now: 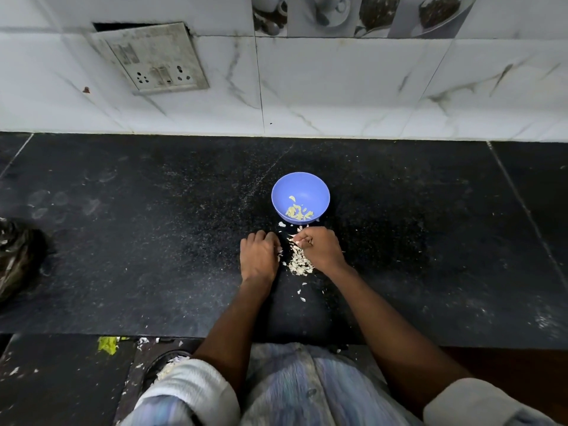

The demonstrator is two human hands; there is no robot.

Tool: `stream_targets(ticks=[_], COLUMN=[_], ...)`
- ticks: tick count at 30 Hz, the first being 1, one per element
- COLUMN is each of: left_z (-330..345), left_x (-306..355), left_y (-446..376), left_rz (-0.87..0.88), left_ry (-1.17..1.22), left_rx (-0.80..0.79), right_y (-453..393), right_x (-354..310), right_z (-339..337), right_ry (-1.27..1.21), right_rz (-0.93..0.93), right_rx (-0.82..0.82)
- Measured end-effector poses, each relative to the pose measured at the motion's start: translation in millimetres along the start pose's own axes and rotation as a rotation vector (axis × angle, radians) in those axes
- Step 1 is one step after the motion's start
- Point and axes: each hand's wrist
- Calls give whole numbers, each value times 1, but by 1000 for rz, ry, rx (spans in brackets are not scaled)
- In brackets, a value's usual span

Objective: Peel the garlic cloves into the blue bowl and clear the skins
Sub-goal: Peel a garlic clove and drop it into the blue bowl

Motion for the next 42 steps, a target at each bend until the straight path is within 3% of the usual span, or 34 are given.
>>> stream_targets(ticks=[3, 9, 16, 25, 33, 36, 40, 42], left_z=[6, 1, -6, -13, -4, 10, 35, 42], left_x=[0, 1, 1, 3, -5, -11, -1, 8], left_y=[5, 2, 12, 23, 24, 26, 44, 48], left_rz=[12, 44, -65, -145, -221, -151, -50, 5], left_ry=[-34, 355, 567, 664, 630, 505, 282, 190], left_rx=[16, -81, 25, 100, 117, 173, 28, -11], right_y=[4, 13, 28, 20, 16, 17, 15, 11], right_x=[-1, 1, -11, 3, 19, 19, 28, 39], right_z=[-2, -6, 5, -9, -16, -16, -12, -6], right_ry=[14, 106, 329, -53, -15, 26, 162, 130], right_rz=[-8, -116, -269, -41, 5, -44, -96, -42], right_rx=[3, -76, -183, 72, 151, 121, 382, 370])
Point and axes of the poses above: each hand's wrist, its own y-axis away from the middle knuckle, its own z-axis out of the palm, x = y × z, and after that the axes turned 7 degrees about -z, right-handed
